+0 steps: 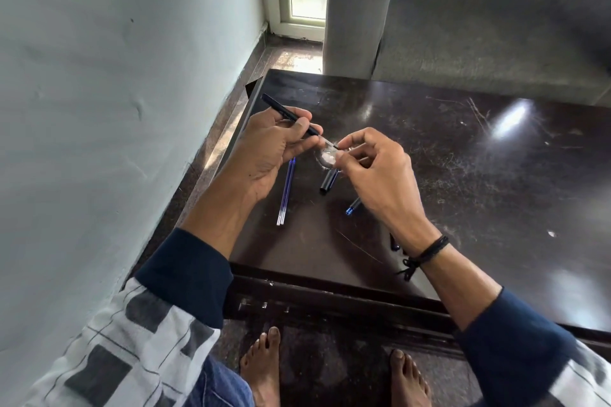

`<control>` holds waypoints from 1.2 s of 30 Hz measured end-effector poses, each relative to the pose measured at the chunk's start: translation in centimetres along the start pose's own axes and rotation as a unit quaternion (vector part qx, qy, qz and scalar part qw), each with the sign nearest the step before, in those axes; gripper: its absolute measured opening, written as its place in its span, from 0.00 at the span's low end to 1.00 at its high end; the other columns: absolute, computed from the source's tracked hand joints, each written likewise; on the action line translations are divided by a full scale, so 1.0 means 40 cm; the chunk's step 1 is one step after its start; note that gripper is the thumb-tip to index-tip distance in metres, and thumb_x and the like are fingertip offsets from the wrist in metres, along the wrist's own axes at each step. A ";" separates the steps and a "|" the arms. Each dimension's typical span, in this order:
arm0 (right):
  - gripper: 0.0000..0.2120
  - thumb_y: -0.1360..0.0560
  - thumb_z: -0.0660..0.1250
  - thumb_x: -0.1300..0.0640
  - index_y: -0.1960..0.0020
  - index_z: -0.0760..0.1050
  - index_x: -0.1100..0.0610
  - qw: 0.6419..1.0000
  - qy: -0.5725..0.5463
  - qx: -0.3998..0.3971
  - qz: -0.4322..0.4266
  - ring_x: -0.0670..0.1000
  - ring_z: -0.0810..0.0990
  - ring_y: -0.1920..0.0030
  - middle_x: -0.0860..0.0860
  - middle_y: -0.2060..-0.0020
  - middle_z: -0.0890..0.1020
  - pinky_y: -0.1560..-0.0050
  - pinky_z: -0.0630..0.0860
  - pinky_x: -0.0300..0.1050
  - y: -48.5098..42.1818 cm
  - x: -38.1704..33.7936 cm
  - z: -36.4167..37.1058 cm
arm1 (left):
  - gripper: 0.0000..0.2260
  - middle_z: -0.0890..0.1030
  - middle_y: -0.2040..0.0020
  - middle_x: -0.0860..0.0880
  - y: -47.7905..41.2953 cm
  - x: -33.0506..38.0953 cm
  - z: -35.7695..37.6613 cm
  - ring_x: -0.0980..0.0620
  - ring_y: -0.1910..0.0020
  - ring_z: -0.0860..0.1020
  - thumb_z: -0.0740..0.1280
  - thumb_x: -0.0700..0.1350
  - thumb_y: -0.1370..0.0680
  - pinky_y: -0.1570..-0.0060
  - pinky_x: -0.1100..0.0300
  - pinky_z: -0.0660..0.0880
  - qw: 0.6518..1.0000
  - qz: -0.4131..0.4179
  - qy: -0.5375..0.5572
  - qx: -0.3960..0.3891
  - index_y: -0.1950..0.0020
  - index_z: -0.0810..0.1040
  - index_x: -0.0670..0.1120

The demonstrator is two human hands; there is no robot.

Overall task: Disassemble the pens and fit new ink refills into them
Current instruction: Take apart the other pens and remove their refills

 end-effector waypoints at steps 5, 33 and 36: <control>0.11 0.19 0.66 0.63 0.48 0.80 0.47 1.000 -0.010 -0.014 -0.009 0.41 0.85 0.57 0.42 0.58 0.87 0.61 0.78 0.36 -0.005 0.004 0.004 | 0.04 0.84 0.54 0.38 -0.002 0.001 -0.006 0.42 0.54 0.85 0.64 0.32 0.19 0.53 0.60 0.83 1.000 -0.003 0.019 0.001 0.48 0.78 0.37; 0.08 0.25 0.76 0.56 0.54 0.80 0.45 0.999 0.008 -0.004 -0.034 0.40 0.85 0.58 0.41 0.60 0.87 0.59 0.76 0.32 -0.003 0.006 0.000 | 0.03 0.87 0.56 0.44 0.010 -0.032 0.037 0.45 0.52 0.86 0.67 0.36 0.20 0.51 0.57 0.83 0.996 -0.035 -0.038 -0.075 0.48 0.80 0.42; 0.07 0.26 0.76 0.56 0.55 0.81 0.44 1.000 0.003 -0.014 -0.025 0.38 0.84 0.59 0.40 0.61 0.86 0.60 0.74 0.29 -0.010 0.002 -0.003 | 0.02 0.87 0.58 0.43 0.003 -0.033 0.030 0.47 0.54 0.86 0.67 0.36 0.19 0.53 0.59 0.83 0.998 -0.023 -0.037 -0.045 0.50 0.79 0.41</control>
Point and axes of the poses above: each hand's wrist, its own y-axis away from the middle knuckle, its own z-axis out of the palm, x = y × z, the point moved 8 cm from there along -y, towards the middle knuckle
